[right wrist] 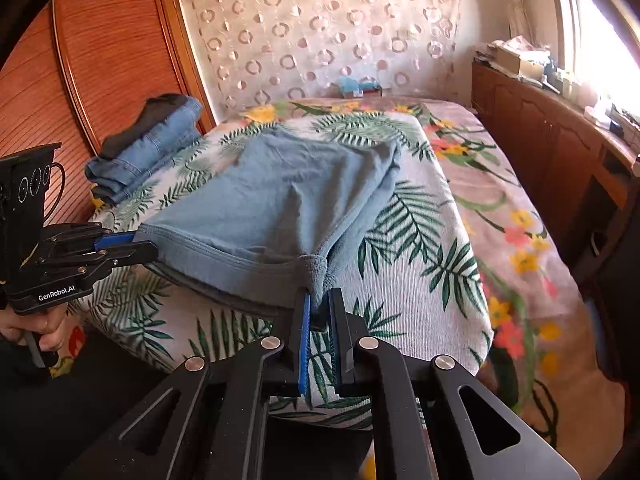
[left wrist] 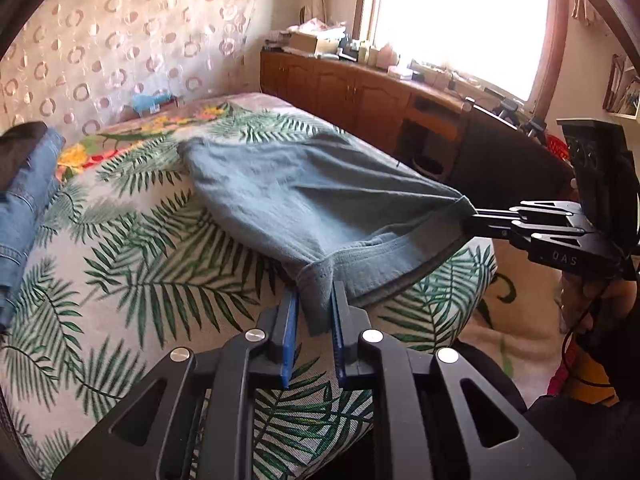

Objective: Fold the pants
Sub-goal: 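Lift the hem with both grippers and fold it over toward the waistband, then lower the folded hem onto the shorts and open both grippers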

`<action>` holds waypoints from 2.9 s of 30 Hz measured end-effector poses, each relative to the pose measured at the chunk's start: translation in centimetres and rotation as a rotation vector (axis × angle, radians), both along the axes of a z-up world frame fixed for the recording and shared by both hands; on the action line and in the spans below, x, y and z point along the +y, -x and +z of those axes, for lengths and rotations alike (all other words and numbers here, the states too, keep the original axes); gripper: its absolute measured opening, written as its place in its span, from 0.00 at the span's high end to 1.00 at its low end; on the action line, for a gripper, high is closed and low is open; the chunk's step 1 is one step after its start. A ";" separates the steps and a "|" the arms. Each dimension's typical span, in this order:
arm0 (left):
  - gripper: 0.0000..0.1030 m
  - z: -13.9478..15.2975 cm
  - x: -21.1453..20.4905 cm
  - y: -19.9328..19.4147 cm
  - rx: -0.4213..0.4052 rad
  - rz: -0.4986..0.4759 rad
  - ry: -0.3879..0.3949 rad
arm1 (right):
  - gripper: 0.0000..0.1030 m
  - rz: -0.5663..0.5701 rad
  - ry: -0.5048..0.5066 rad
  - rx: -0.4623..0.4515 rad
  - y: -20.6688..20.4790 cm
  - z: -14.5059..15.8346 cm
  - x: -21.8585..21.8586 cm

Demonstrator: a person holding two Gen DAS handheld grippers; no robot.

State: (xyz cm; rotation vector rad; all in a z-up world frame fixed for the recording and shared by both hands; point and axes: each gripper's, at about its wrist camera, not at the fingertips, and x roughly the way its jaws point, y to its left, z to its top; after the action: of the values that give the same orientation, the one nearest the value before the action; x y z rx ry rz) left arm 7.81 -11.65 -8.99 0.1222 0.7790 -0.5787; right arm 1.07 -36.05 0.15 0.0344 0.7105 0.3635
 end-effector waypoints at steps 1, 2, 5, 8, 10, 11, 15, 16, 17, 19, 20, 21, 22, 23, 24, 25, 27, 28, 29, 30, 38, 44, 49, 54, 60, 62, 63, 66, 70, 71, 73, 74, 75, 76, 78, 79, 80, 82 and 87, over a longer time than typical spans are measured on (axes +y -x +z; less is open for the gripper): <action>0.84 0.4 0.1 0.1 -0.008 0.002 0.002 | 0.92 0.002 -0.004 -0.004 0.1 0.1 0.0; 0.85 0.7 0.2 0.2 -0.015 0.003 0.003 | 0.92 0.005 -0.009 -0.011 0.3 0.4 0.0; 0.85 1.8 0.4 0.7 -0.040 0.007 0.008 | 0.92 0.012 -0.009 -0.030 0.8 1.2 0.1; 0.85 2.8 0.4 1.0 -0.064 0.005 0.014 | 0.92 0.015 -0.011 -0.051 1.2 1.9 0.0; 0.85 3.5 0.5 1.4 -0.081 0.002 0.022 | 0.92 0.016 -0.018 -0.066 1.6 2.3 0.0; 0.85 3.7 0.5 1.5 -0.087 0.001 0.025 | 0.92 0.017 -0.020 -0.073 1.8 2.3 0.1; 0.85 4.8 0.7 1.8 -0.114 0.005 0.043 | 0.92 0.025 -0.026 -0.095 2.3 2.8 -0.1; 0.85 5.1 0.8 1.9 -0.121 0.012 0.047 | 0.92 0.028 -0.027 -0.100 2.3 2.9 -0.1; 0.85 5.3 0.8 1.9 -0.125 0.017 0.050 | 0.92 0.030 -0.029 -0.107 2.5 3.1 -0.1; 0.85 5.7 1.1 2.1 -0.136 0.024 0.057 | 0.92 0.036 -0.032 -0.118 2.7 3.3 0.0; 0.85 5.9 1.3 2.2 -0.141 0.026 0.060 | 0.92 0.041 -0.031 -0.124 2.9 3.5 0.1; 0.85 6.2 1.5 2.3 -0.149 0.031 0.065 | 0.92 0.046 -0.030 -0.132 3.0 3.6 0.1; 0.85 6.4 1.6 2.4 -0.154 0.033 0.069 | 0.92 0.049 -0.030 -0.138 3.2 3.8 0.2; 0.85 6.7 1.7 2.5 -0.160 0.035 0.074 | 0.92 0.053 -0.032 -0.142 3.3 3.9 0.1; 0.85 6.9 1.8 2.6 -0.165 0.035 0.077 | 0.92 0.057 -0.033 -0.146 3.3 4.0 0.1; 0.85 7.1 1.9 2.8 -0.172 0.037 0.081 | 0.92 0.059 -0.034 -0.152 3.5 4.1 0.1; 0.85 7.5 2.1 2.9 -0.184 0.035 0.087 | 0.92 0.065 -0.037 -0.161 3.7 4.1 0.0; 0.85 7.5 2.2 2.9 -0.186 0.035 0.086 | 0.92 0.068 -0.037 -0.166 3.6 4.0 0.0; 0.85 7.4 2.2 2.7 -0.187 0.037 0.082 | 0.92 0.070 -0.037 -0.167 3.5 3.8 0.0; 0.85 6.9 2.2 2.2 -0.180 0.039 0.076 | 0.92 0.069 -0.035 -0.162 3.2 3.5 0.0; 0.85 3.5 2.2 -0.9 -0.101 0.062 0.062 | 0.92 0.034 -0.047 -0.090 -0.6 0.1 0.0; 0.85 2.2 1.7 -4.1 -0.076 0.080 0.049 | 0.92 0.018 -0.008 -0.089 -3.9 -0.3 1.2; 0.85 2.3 1.7 -6.3 -0.070 0.099 0.039 | 0.92 0.017 0.014 -0.109 -5.6 0.3 2.4; 0.85 3.4 1.6 -6.8 -0.093 0.097 0.037 | 0.92 0.013 0.027 -0.144 -6.4 1.0 3.1; 0.85 3.5 1.5 -8.7 -0.090 0.102 0.027 | 0.92 0.001 0.027 -0.142 -7.7 0.2 3.4; 0.85 2.9 1.4 -9.2 -0.074 0.096 0.019 | 0.92 -0.001 0.031 -0.129 -7.8 -0.5 3.5; 0.85 2.2 1.3 -9.6 -0.060 0.096 0.010 | 0.92 -0.001 0.034 -0.121 -8.1 -0.7 3.5; 0.85 0.7 1.1 -10.2 -0.027 0.106 -0.009 | 0.92 0.000 0.040 -0.086 -8.9 -1.5 3.9; 0.85 -0.3 1.2 -10.6 -0.002 0.114 -0.015 | 0.92 -0.001 0.046 -0.053 -10.0 -2.1 4.0; 0.85 -0.5 1.1 -10.6 0.001 0.116 -0.016 | 0.92 -0.001 0.045 -0.045 -10.4 -2.1 3.9; 0.85 -0.6 1.1 -10.7 0.008 0.120 -0.019 | 0.92 -0.006 0.038 -0.032 -10.9 -2.0 3.9; 0.85 -0.7 1.1 -10.7 0.011 0.119 -0.021 | 0.92 -0.012 0.026 -0.029 -11.0 -1.9 3.8; 0.85 -0.7 1.0 -10.6 0.010 0.121 -0.023 | 0.92 -0.012 0.014 -0.030 -11.0 -1.7 3.7; 0.84 -0.6 1.0 -10.5 0.008 0.122 -0.027 | 0.92 -0.012 0.006 -0.032 -10.9 -1.6 3.5; 0.82 -0.5 0.9 -10.1 0.007 0.119 -0.030 | 0.91 -0.017 0.003 -0.044 -10.5 -1.3 3.3; 0.77 -0.4 1.0 -10.0 0.004 0.117 -0.031 | 0.88 -0.017 0.005 -0.051 -10.2 -1.3 3.1; 0.75 -0.4 1.0 -9.9 0.000 0.118 -0.035 | 0.88 -0.019 0.009 -0.062 -9.9 -1.0 3.1; 0.69 -0.1 1.1 -9.7 -0.013 0.124 -0.042 | 0.88 -0.025 0.021 -0.074 -9.3 -0.9 2.9; 0.54 0.2 1.9 -9.1 -0.011 0.122 -0.023 | 0.88 -0.026 0.014 -0.081 -7.9 -1.0 2.3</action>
State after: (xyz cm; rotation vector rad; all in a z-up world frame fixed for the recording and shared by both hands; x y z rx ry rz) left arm 16.91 -9.80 -8.81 0.0984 0.7770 -0.4533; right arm 8.96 -33.74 -0.90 0.0156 0.6324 0.3333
